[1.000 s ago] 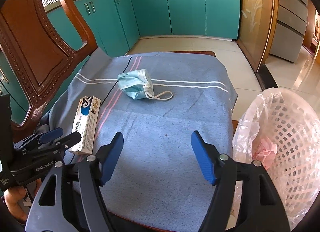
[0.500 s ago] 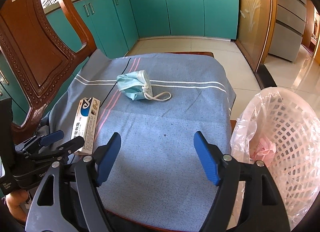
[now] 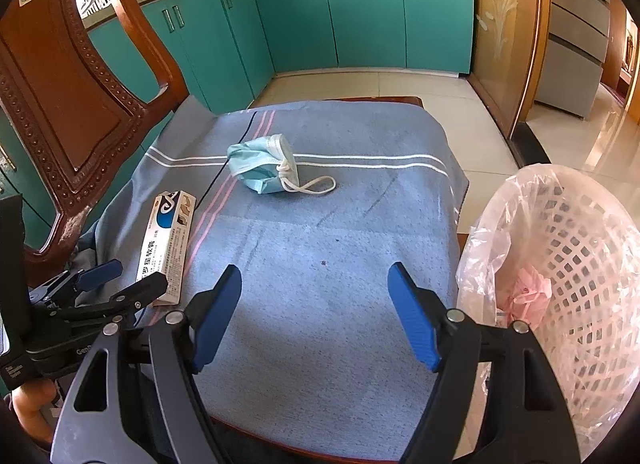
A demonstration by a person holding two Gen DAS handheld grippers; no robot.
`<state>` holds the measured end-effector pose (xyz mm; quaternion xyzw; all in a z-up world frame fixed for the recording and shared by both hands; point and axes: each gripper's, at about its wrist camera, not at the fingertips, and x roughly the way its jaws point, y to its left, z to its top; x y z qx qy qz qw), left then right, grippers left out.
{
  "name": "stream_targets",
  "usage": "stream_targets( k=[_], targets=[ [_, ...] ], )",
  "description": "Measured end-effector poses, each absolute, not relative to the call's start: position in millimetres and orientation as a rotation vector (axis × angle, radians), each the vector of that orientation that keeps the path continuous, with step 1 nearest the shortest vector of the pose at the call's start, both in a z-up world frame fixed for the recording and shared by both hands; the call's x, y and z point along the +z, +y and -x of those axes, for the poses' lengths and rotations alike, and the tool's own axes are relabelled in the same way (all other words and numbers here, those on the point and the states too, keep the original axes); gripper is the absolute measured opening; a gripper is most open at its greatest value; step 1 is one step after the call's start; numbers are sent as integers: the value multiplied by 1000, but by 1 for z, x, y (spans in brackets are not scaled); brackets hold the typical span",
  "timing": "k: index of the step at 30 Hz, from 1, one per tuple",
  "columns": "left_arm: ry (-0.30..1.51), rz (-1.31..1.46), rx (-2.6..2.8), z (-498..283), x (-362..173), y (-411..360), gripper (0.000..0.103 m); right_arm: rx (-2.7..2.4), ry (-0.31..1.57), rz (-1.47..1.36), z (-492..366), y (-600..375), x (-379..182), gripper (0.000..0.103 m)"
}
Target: Collect trash
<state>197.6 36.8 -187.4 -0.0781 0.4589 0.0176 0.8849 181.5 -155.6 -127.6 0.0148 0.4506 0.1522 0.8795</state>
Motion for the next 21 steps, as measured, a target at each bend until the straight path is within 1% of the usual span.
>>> stream_targets(
  k=[9, 11, 12, 13, 15, 21],
  targets=[
    [960, 125, 66, -210, -192, 32, 84, 313, 943, -32, -182, -156, -128, 75],
    [965, 121, 61, -212, -194, 32, 75, 312, 944, -31, -182, -156, -128, 75],
    [972, 116, 59, -212, -195, 32, 66, 310, 946, -31, -183, -156, -128, 75],
    [980, 108, 60, -212, -197, 31, 60, 309, 947, -32, -183, -157, -129, 75],
    [986, 101, 62, -213, -200, 31, 53, 304, 950, -34, -183, -158, -129, 75],
    [984, 101, 62, -211, -202, 33, 51, 302, 950, -37, -183, -158, -130, 75]
  ],
)
